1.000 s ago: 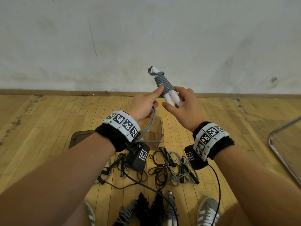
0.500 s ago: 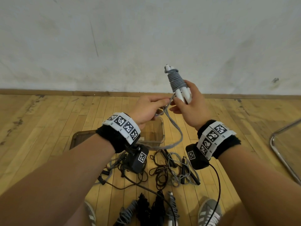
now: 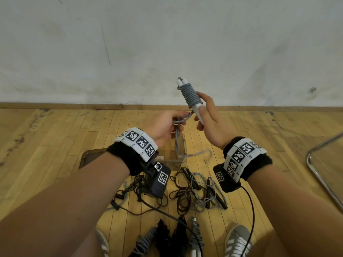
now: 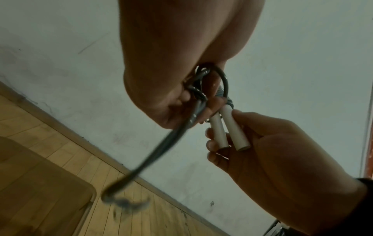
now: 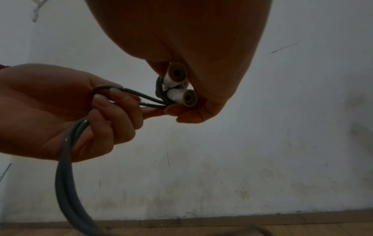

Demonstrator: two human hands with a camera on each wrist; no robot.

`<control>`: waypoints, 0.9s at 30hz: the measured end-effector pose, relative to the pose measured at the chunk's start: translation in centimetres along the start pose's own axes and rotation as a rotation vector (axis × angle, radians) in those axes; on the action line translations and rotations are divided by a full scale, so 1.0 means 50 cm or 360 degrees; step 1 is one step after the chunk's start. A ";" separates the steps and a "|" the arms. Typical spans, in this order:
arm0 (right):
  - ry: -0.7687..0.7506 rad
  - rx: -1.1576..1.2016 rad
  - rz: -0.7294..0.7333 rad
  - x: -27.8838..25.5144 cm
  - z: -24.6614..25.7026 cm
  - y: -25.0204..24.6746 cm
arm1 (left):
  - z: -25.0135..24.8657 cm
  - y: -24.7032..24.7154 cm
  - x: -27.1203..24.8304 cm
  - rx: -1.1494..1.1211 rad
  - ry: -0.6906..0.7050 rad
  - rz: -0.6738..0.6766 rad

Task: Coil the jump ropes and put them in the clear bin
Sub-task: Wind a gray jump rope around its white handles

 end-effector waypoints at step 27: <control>-0.0187 -0.0322 -0.0116 0.009 -0.005 -0.010 | -0.006 -0.008 0.004 0.0120 0.0139 -0.0069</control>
Point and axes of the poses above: each hand's wrist, its own x-axis towards the middle knuckle, its own y-axis out of the palm, z = x × y, the point moved 6 cm from there along x, towards the middle knuckle, and after that the axes turned 9 degrees about -z, right-handed, at the moved point
